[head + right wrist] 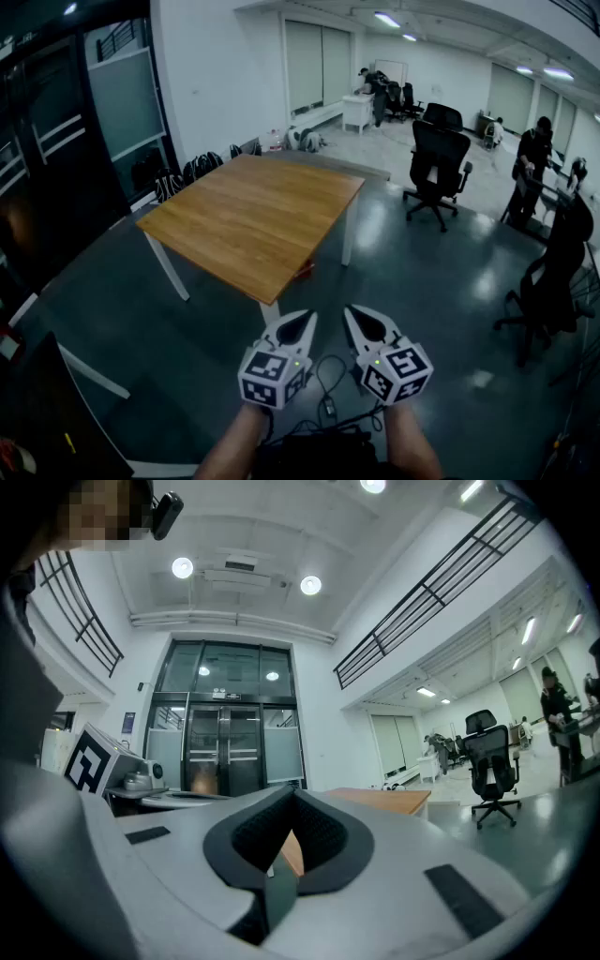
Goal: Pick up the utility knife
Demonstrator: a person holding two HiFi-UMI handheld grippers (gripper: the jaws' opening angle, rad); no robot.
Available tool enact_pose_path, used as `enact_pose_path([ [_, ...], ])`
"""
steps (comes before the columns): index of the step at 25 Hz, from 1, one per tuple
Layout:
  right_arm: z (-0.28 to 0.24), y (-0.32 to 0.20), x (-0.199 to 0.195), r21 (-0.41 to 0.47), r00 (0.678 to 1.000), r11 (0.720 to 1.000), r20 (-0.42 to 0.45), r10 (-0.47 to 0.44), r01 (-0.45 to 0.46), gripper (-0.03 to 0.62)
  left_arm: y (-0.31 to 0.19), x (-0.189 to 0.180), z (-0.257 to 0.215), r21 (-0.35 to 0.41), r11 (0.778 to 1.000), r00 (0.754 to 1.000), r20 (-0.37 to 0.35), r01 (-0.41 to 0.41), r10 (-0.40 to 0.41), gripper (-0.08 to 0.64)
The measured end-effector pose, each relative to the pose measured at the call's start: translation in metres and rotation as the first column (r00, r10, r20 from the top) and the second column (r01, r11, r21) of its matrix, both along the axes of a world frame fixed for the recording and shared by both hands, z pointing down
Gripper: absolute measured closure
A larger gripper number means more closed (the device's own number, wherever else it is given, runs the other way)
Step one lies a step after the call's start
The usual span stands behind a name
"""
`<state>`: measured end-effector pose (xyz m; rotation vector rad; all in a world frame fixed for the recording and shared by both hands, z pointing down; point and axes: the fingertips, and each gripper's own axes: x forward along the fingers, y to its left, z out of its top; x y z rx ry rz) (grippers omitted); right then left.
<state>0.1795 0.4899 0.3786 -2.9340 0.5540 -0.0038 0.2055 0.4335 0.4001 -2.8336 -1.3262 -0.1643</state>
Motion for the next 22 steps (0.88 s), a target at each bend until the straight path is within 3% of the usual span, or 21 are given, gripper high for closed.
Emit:
enact_pose_path([
  [17, 0.0002, 0.0077, 0.0048, -0.013, 1.000, 1.000, -0.007, -0.002, 0.002, 0.581, 0.0038, 0.0049, 0.0062, 0.009, 1.000, 1.000, 0.012, 0.004, -0.004, 0.554],
  [22, 0.0036, 0.0040, 0.0056, -0.010, 0.998, 0.998, -0.009, -0.061, 0.061, 0.581, -0.0026, 0.0063, 0.0077, 0.012, 0.999, 0.999, 0.018, 0.045, -0.045, 0.554],
])
